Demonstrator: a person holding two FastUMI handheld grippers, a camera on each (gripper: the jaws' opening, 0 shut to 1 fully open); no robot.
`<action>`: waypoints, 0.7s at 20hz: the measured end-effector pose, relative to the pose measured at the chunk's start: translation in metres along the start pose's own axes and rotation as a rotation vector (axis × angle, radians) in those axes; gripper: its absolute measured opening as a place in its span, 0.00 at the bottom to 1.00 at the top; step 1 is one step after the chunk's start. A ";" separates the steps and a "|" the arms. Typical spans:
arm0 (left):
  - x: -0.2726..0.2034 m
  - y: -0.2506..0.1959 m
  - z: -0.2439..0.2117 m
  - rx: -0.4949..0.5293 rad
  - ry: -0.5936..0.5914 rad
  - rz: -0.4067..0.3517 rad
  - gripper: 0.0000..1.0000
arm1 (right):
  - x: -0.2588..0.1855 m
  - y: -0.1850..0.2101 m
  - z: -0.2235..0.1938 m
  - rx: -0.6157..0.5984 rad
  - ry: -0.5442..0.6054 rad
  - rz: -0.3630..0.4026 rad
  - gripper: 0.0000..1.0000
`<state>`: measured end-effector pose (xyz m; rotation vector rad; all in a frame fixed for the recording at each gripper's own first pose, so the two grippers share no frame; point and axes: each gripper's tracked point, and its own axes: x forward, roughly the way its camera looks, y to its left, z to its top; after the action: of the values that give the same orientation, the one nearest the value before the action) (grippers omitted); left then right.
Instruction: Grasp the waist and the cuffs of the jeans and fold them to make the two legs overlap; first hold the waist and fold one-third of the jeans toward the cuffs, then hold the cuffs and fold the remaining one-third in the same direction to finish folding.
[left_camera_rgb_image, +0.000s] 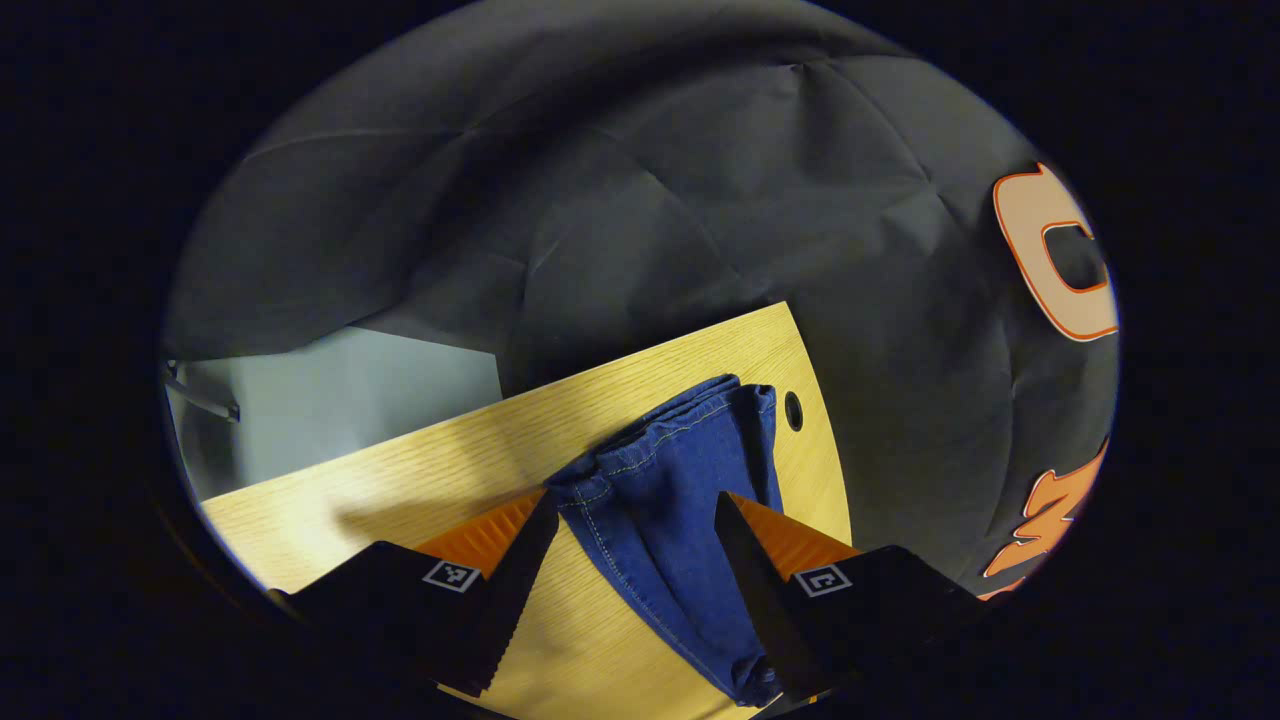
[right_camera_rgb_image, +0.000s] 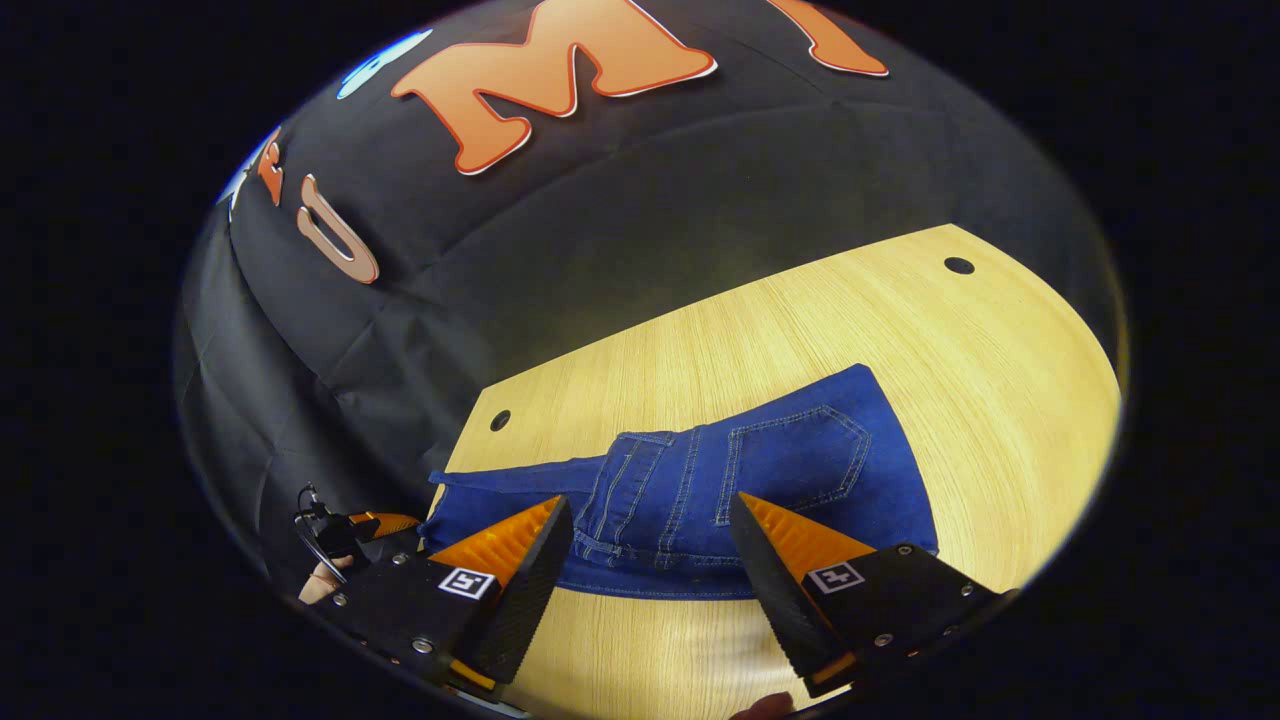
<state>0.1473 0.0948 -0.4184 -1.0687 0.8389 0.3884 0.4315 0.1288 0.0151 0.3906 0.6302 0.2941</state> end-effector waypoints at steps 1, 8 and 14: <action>0.003 -0.005 -0.001 0.009 0.005 -0.011 0.98 | 0.000 0.001 0.002 0.013 -0.002 0.007 0.98; 0.052 -0.026 -0.025 0.077 0.048 0.066 0.33 | 0.001 0.000 0.012 0.068 -0.011 0.004 0.98; 0.016 -0.088 -0.017 0.257 -0.037 -0.052 0.02 | -0.001 -0.022 0.018 0.033 -0.012 -0.052 0.98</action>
<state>0.2083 0.0380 -0.3807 -0.8399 0.8026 0.2481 0.4448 0.1042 0.0198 0.4063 0.6331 0.2322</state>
